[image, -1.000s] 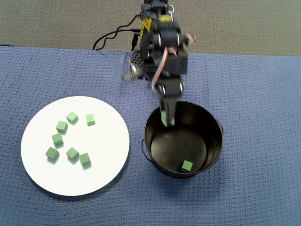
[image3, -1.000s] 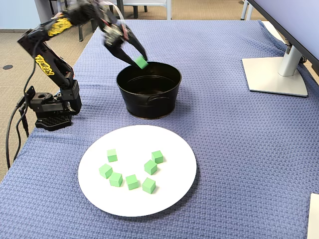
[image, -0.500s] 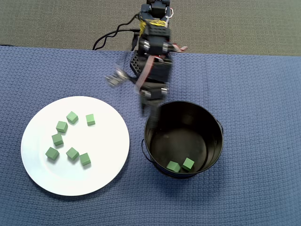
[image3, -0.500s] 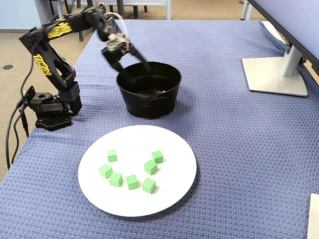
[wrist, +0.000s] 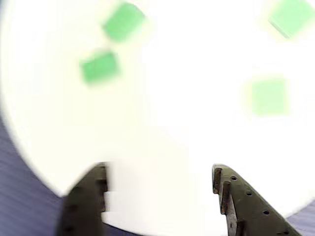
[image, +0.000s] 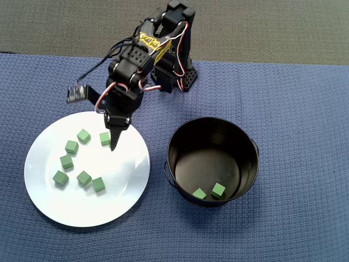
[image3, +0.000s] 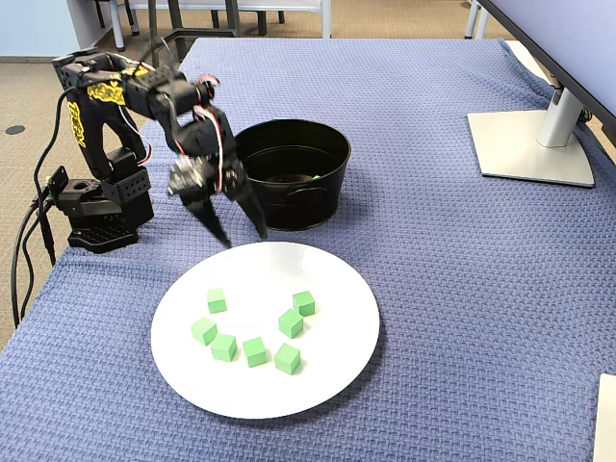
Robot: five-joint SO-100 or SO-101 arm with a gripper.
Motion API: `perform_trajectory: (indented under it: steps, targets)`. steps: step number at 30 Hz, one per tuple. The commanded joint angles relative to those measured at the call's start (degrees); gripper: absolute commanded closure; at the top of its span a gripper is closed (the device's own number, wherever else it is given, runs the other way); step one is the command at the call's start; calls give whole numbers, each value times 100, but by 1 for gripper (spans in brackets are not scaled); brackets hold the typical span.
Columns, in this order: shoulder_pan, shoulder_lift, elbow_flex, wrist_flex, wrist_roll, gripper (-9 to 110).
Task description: Pick up the green cubes from the white plate and place them in the black recipient
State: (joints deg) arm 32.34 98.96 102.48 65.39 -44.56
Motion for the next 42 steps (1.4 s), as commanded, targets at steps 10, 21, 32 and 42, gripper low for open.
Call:
perform_trajectory:
  steps: [10,21,32,42]
  targets:
    - [923,-211,-316,712,-2707,77]
    - [1318,-404,589,-510,-3894,77]
    - [1266,-826,598,-1116,-3542,79]
    - [1248,-1178,703,-1670,-3094,80]
